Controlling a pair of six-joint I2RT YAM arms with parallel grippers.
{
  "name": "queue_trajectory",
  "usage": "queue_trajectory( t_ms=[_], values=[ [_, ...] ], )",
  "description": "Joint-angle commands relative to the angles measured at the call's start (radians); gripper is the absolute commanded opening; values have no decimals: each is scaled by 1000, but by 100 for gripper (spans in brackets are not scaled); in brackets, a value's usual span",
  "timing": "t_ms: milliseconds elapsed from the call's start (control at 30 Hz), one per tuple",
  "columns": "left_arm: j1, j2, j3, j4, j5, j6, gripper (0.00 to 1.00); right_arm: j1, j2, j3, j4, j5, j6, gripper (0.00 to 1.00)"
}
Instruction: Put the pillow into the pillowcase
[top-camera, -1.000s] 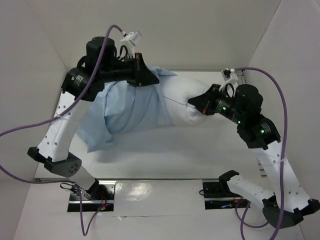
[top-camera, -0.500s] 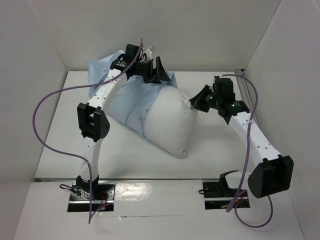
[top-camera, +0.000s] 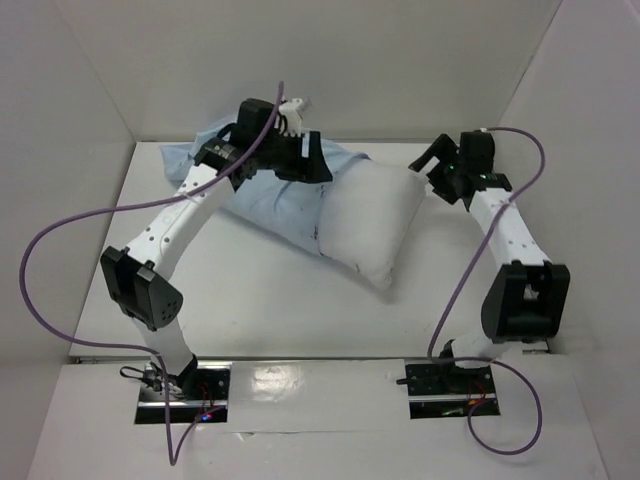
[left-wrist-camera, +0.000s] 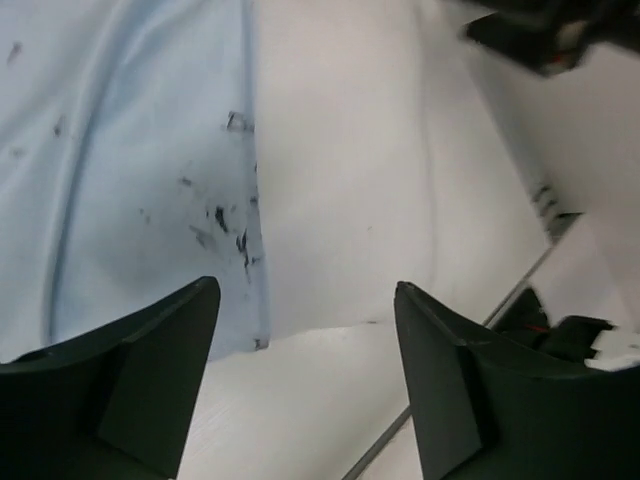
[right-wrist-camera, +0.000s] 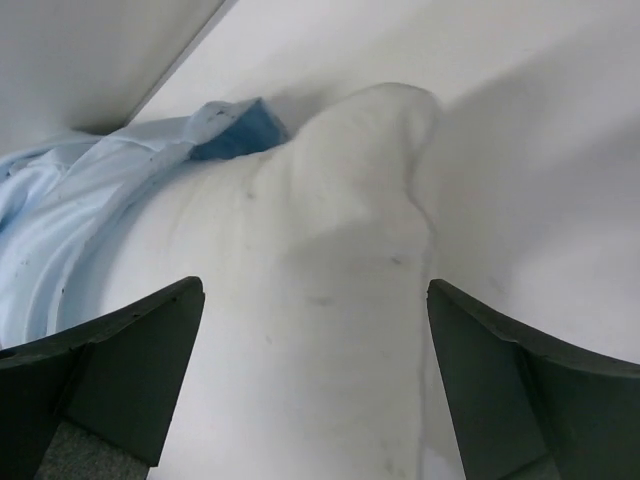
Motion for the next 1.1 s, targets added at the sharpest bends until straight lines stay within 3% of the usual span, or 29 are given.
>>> queue_trajectory(
  t_ms=[0, 100, 200, 333, 433, 467, 600, 633, 667, 700, 733, 800, 933, 1067],
  values=[
    [-90, -26, -99, -59, -339, 72, 85, -52, -193, -77, -10, 83, -52, 100],
    [-150, -40, -174, -69, -516, 46, 93, -52, -236, -114, -88, 63, -95, 100],
    [-180, -40, -207, -69, -604, 20, 94, -52, -265, -183, -140, 0, -148, 100],
    [-200, -9, -219, -60, -705, -3, 91, -41, -313, -292, -151, -136, -216, 100],
    [-210, 12, -219, -60, -751, -3, 83, 11, -322, -350, -151, -241, -256, 100],
    [-210, 23, -219, -60, -751, -3, 79, 28, -331, -395, -133, -241, -244, 100],
    [-219, 44, -176, -60, -678, 6, 34, 137, -285, -511, 101, -295, -153, 98],
    [-219, 45, -166, -60, -655, 6, 11, 149, -256, -522, 138, -307, -135, 94],
    [-219, 54, -137, -60, -618, 17, 3, 158, -224, -522, 177, -343, -121, 84],
    [-219, 64, -121, -60, -530, 17, 0, 172, -165, -522, 250, -344, -83, 55],
    [-219, 64, -106, -48, -489, 28, 0, 172, -141, -500, 278, -353, -61, 33],
    [-230, 77, -48, -37, -368, 54, 0, 192, -97, -400, 341, -368, -21, 0],
    [-239, 100, 159, -37, -85, 34, 0, 214, -72, -145, 306, -379, -21, 0],
    [-294, 185, 528, -10, 137, -27, 0, 226, -138, -22, 327, -373, 43, 0]
  ],
)
